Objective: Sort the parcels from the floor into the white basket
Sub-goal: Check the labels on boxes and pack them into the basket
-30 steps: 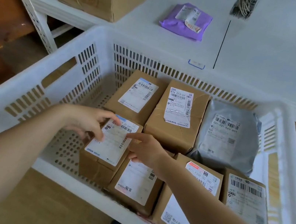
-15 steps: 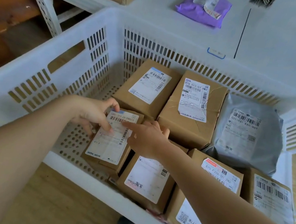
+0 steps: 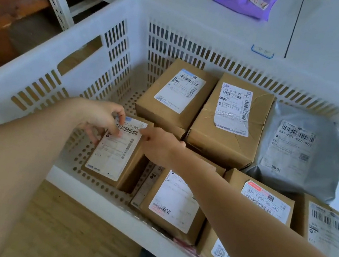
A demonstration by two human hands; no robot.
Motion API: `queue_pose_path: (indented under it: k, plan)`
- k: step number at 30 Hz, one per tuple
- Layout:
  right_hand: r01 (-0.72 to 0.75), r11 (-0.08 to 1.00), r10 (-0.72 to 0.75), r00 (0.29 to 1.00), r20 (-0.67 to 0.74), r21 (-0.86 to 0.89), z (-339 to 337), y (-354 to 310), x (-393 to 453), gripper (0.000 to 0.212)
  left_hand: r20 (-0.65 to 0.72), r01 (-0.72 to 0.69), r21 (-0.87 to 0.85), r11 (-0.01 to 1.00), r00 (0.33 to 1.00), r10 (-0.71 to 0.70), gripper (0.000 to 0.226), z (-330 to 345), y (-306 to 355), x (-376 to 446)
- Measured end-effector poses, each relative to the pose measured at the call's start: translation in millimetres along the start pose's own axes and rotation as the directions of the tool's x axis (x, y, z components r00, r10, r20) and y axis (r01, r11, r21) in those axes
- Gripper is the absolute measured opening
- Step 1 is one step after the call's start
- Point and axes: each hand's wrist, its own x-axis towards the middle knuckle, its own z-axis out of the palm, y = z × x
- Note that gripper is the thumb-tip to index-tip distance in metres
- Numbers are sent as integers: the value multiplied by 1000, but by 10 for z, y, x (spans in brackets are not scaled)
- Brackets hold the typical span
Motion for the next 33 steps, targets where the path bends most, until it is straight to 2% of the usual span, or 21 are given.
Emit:
queue_pose_path:
  k: [2,4,5,7,10,13,15,17,19,24,26,29,33]
  plan:
    - [-3,996,5,1000,19,-94,68,-2,33,28,13,30,102,994,999,-31,20,108,-2,26]
    - [-31,957,54,996,72,-287,136,58,84,10,63,37,246,969,997,-54,17,244,38,98]
    - [-32,921,78,992,104,-389,178,105,101,12,105,37,334,942,992,-76,20,318,69,130]
    - [2,847,88,986,144,-532,231,184,143,16,151,14,545,838,982,-115,41,431,122,203]
    - [43,809,31,993,115,-586,246,234,188,16,138,21,791,612,967,-212,62,519,174,286]
    - [78,829,-50,997,65,-554,198,277,149,13,113,34,850,525,963,-245,61,520,211,277]
    - [105,826,-115,993,16,-554,132,311,29,11,125,7,831,556,972,-199,52,529,241,191]
    - [126,808,-171,985,-23,-575,76,357,-65,17,154,-52,781,622,982,-111,48,532,276,110]
    - [136,797,-192,981,-35,-588,9,414,-201,24,114,-75,741,667,993,-15,43,526,324,21]
    - [254,805,-216,967,133,-537,-134,504,-694,55,67,-128,697,706,991,113,35,575,604,-458]
    - [244,830,-215,970,116,-502,-153,511,-879,60,55,-143,698,702,988,147,33,639,704,-661]
    - [169,851,-180,983,25,-497,-235,550,-1176,55,-12,-125,700,704,982,187,36,714,827,-931]
    - [14,861,-111,981,-161,-508,-462,627,-1677,36,-63,-130,667,734,971,229,27,842,996,-1257]
